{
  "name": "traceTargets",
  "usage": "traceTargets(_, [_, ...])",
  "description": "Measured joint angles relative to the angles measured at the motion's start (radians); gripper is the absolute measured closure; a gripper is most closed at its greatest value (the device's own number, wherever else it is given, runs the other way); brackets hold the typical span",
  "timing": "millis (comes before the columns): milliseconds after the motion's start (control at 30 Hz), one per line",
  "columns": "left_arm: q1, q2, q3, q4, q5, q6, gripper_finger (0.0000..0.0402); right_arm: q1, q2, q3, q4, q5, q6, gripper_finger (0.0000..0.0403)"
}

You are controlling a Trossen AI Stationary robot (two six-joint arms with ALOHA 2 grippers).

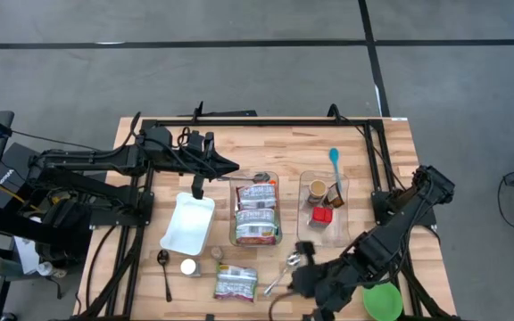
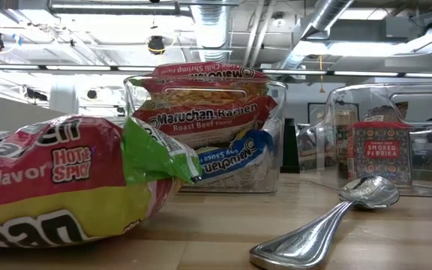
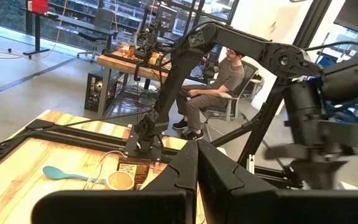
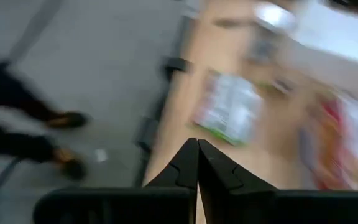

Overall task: Pick & Place Food Item
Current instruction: Put the green noodle pack into the left transparent bin

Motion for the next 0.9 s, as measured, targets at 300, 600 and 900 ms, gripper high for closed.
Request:
traceTargets(300, [0.0,0.0,0.0,0.0,0.0,0.0,0.0402,-0.123,0.0,0.0,0.113,-0.27,-0.242,0.0403])
traceTargets(600, [0.0,0.0,0.0,0.0,0.0,0.0,0.0402,-0.23,0.0,0.0,0.095,-0.383,-0.329,0.0403])
traceTargets(900, [0.0,0.0,0.0,0.025,0.0,0.0,0.0402,-0.331,0.001,-0.002,0.043,-0.385,-0.332,0.0403])
